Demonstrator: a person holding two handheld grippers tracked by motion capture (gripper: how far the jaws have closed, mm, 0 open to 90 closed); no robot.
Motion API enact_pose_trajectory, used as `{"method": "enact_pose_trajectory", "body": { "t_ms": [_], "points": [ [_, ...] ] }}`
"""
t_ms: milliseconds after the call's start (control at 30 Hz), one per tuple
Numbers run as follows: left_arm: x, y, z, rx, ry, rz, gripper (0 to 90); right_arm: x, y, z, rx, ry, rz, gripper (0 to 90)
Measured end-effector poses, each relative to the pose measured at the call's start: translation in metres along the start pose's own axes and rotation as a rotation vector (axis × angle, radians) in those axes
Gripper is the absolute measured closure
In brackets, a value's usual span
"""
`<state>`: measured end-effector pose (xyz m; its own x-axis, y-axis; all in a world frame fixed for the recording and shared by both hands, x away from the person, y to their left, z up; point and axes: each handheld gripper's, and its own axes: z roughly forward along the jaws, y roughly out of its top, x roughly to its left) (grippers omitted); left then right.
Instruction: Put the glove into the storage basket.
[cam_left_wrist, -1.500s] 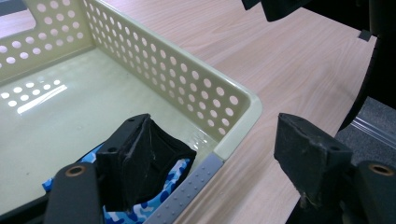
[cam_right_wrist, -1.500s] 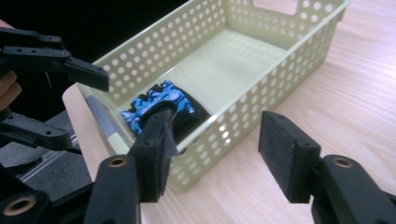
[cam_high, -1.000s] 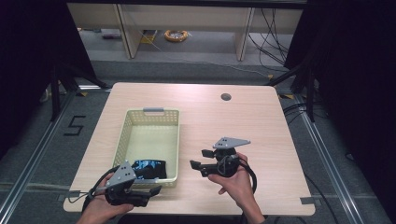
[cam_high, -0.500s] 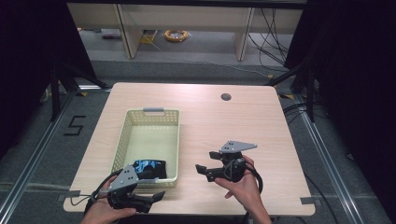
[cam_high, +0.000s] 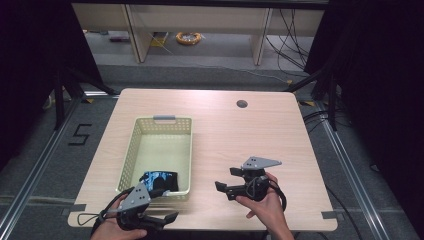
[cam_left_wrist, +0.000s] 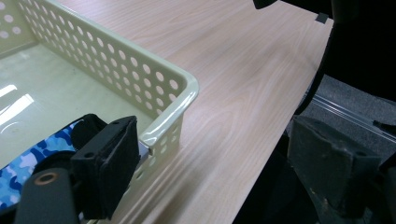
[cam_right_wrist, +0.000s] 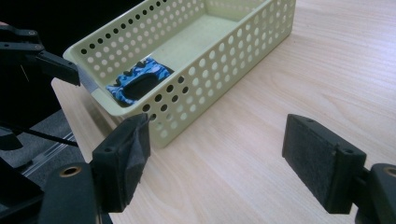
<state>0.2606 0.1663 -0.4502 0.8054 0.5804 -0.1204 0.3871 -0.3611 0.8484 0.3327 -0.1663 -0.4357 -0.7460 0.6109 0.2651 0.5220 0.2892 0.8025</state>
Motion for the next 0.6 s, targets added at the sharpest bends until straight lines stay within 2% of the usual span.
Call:
{"method": "enact_pose_trajectory", "body": {
  "t_ms": [33, 133, 200, 267, 300, 333, 367, 400, 433, 467, 533, 567, 600],
  "points": [
    [-0.001, -0.001, 0.0, 0.004, -0.001, -0.009, 16.2, -0.001, -0.001, -0.001, 0.0, -0.003, -0.006, 24.5],
    [-0.002, -0.002, 0.001, 0.002, -0.019, 0.015, 16.3, -0.002, -0.005, -0.005, -0.006, -0.003, -0.001, 23.5],
    [-0.004, -0.003, 0.002, 0.014, -0.012, 0.012, 16.3, -0.003, -0.007, -0.006, -0.013, -0.005, 0.001, 22.8],
    [-0.006, -0.005, 0.003, 0.016, -0.025, 0.013, 16.3, -0.003, -0.01, -0.007, -0.017, -0.008, 0.013, 20.7],
    [-0.007, -0.006, 0.003, 0.018, -0.025, 0.016, 16.3, -0.003, -0.012, -0.008, -0.011, -0.017, 0.02, 18.2],
    [-0.007, -0.006, 0.004, 0.017, -0.027, 0.037, 16.3, -0.003, -0.013, -0.008, -0.021, -0.032, 0.026, 17.7],
    [-0.009, -0.007, 0.004, 0.026, -0.023, 0.025, 16.3, -0.004, -0.015, -0.008, -0.023, -0.034, 0.02, 18.1],
    [-0.009, -0.007, 0.004, 0.03, -0.029, 0.041, 16.3, -0.004, -0.016, -0.008, -0.028, -0.021, 0.029, 18.1],
    [-0.01, -0.009, 0.006, 0.03, -0.025, 0.021, 16.3, -0.005, -0.016, -0.01, -0.011, -0.015, 0.025, 18.0],
    [-0.011, -0.01, 0.006, 0.031, -0.043, 0.02, 16.3, -0.005, -0.018, -0.01, -0.01, -0.021, 0.029, 18.0],
    [-0.013, -0.011, 0.007, 0.031, -0.045, 0.027, 16.3, -0.005, -0.02, -0.011, -0.013, -0.022, 0.026, 18.0],
    [-0.014, -0.012, 0.008, 0.034, -0.047, 0.016, 16.3, -0.005, -0.02, -0.011, -0.017, -0.021, 0.025, 18.0],
    [-0.012, -0.012, 0.007, 0.053, -0.057, 0.058, 16.3, -0.005, -0.021, -0.012, -0.011, -0.017, 0.025, 18.0]
  ]
}}
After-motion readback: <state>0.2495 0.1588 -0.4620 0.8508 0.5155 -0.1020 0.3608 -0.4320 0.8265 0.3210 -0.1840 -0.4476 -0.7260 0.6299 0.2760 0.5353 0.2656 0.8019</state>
